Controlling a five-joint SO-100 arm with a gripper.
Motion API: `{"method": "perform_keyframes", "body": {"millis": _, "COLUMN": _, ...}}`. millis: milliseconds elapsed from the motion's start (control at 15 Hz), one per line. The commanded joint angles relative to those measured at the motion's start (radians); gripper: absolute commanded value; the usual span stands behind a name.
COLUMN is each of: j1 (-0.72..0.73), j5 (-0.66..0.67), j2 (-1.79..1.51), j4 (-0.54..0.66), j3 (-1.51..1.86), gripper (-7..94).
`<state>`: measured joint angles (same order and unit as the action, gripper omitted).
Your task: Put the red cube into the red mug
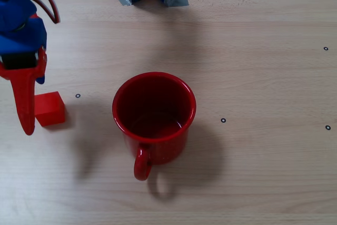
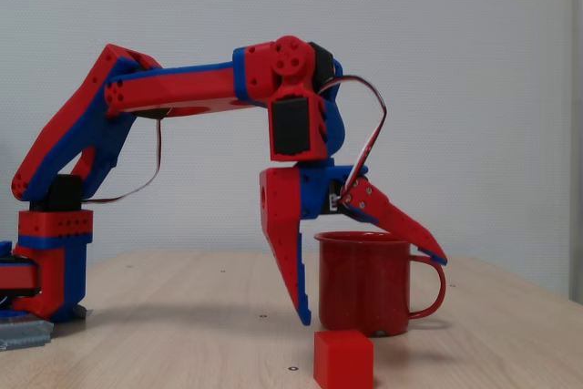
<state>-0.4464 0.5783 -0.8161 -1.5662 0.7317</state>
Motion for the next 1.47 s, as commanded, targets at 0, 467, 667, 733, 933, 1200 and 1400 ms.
{"method": "perform_keyframes", "body": {"millis": 0, "j1": -0.026, "j5": 0.003, "j2": -0.057, "j4": -0.009, "j3": -0.074, "gripper": 58}}
{"method": "perform_keyframes", "body": {"millis": 467, "j1": -0.015, "j5": -0.026, "j2": 0.081, "j4": 0.089, "j3": -0.084, "gripper": 56}}
{"method": "perform_keyframes", "body": {"millis": 667, "j1": -0.005, "j5": -0.038, "j2": 0.098, "j4": 0.114, "j3": -0.086, "gripper": 56}}
{"method": "perform_keyframes", "body": {"millis": 733, "j1": -0.002, "j5": -0.041, "j2": 0.100, "j4": 0.120, "j3": -0.084, "gripper": 56}}
{"method": "perform_keyframes", "body": {"millis": 933, "j1": 0.011, "j5": -0.040, "j2": 0.101, "j4": 0.126, "j3": -0.084, "gripper": 51}}
{"method": "perform_keyframes", "body": {"millis": 1200, "j1": 0.026, "j5": -0.026, "j2": 0.100, "j4": 0.133, "j3": -0.083, "gripper": 24}}
{"method": "perform_keyframes", "body": {"millis": 1400, "j1": 0.028, "j5": -0.021, "j2": 0.100, "j4": 0.146, "j3": -0.084, "gripper": 3}}
